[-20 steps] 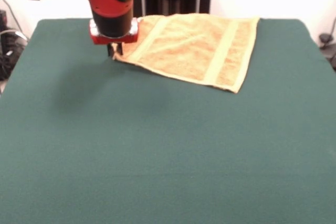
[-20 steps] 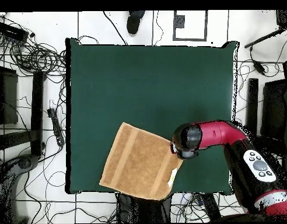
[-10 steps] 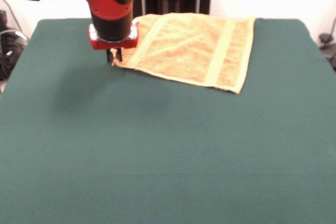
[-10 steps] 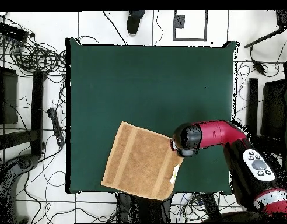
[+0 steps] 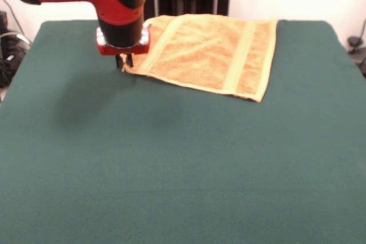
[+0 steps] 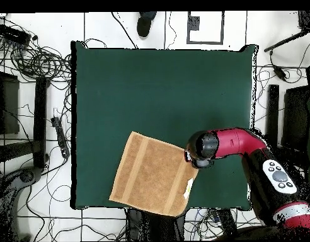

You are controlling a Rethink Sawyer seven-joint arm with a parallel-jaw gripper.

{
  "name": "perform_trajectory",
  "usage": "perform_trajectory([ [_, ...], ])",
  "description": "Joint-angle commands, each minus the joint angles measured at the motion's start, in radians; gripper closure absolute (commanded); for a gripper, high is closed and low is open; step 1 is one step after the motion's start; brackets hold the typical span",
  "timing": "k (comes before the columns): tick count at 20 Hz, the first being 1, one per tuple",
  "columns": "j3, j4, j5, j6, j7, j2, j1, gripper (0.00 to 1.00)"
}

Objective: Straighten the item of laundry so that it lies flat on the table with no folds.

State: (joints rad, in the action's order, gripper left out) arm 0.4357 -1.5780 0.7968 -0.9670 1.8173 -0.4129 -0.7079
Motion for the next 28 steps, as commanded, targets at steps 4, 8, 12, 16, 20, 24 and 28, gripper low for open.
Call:
perform_trajectory([
  [4, 0.091, 0.143, 0.067, 0.102, -0.243, 0.173, 0.039, 1.0],
  [8, 0.086, 0.114, 0.071, 0.097, -0.21, 0.128, 0.041, 1.0],
  [12, 0.081, 0.096, 0.061, 0.072, -0.194, 0.087, 0.052, 1.0],
  [16, 0.073, 0.063, 0.052, 0.056, -0.168, 0.03, 0.061, 1.0],
  [20, 0.07, 0.048, 0.043, 0.043, -0.158, -0.002, 0.066, 1.0],
  [24, 0.068, 0.036, 0.047, 0.044, -0.158, -0.016, 0.069, 1.0],
  [28, 0.072, 0.053, 0.035, 0.007, -0.173, -0.026, 0.081, 1.0],
])
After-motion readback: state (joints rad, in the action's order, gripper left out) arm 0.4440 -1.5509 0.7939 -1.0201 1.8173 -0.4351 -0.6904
